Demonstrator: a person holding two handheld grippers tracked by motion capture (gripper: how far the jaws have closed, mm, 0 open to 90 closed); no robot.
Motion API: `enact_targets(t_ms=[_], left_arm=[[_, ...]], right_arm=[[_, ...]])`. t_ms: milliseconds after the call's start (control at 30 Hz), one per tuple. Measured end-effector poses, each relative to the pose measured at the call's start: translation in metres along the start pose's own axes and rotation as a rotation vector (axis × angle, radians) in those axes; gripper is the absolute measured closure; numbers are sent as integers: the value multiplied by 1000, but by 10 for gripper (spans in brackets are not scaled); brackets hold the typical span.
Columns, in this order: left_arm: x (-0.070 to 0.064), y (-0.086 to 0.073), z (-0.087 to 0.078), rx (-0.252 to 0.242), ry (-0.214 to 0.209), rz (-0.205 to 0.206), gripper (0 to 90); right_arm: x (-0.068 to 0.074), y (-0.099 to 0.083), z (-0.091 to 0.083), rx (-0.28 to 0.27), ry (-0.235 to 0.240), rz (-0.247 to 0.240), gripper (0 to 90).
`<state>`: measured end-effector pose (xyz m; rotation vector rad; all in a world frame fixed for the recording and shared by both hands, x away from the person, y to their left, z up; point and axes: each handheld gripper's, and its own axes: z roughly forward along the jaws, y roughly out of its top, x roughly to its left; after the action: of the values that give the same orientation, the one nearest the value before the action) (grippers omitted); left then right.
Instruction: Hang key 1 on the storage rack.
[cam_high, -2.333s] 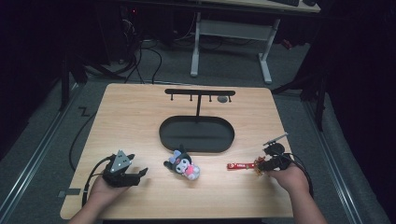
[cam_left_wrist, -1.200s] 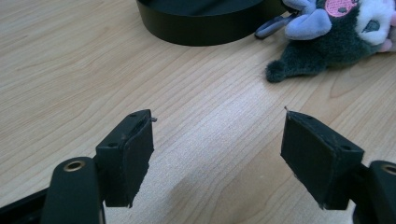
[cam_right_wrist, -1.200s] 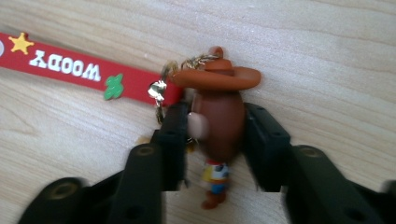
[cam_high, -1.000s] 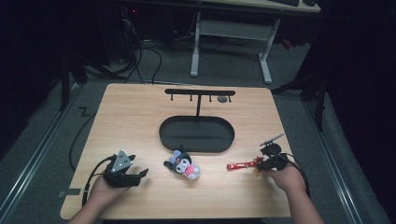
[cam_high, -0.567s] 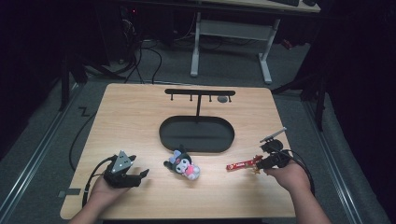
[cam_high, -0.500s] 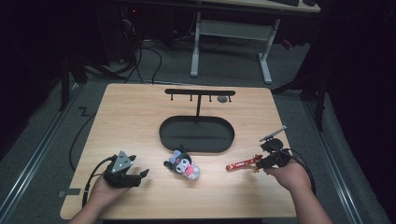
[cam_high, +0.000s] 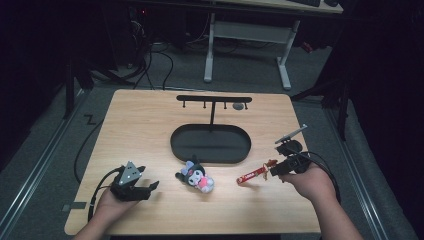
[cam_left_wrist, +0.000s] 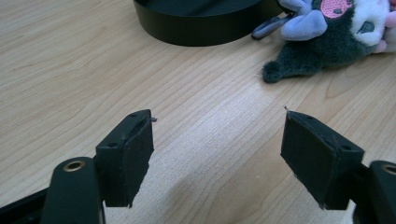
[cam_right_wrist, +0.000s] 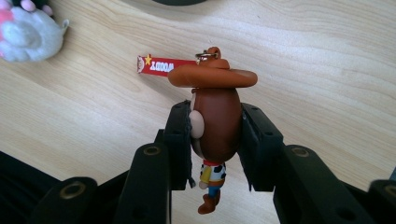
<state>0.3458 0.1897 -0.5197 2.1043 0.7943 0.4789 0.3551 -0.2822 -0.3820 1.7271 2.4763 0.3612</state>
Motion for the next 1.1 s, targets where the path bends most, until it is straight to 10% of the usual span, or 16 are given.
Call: enact_targets(t_ms=[1100], left_arm=[[2,-2,-4,-12,4,-5,249]], right_arm=[[20,62,-34,-58,-50,-27,668]])
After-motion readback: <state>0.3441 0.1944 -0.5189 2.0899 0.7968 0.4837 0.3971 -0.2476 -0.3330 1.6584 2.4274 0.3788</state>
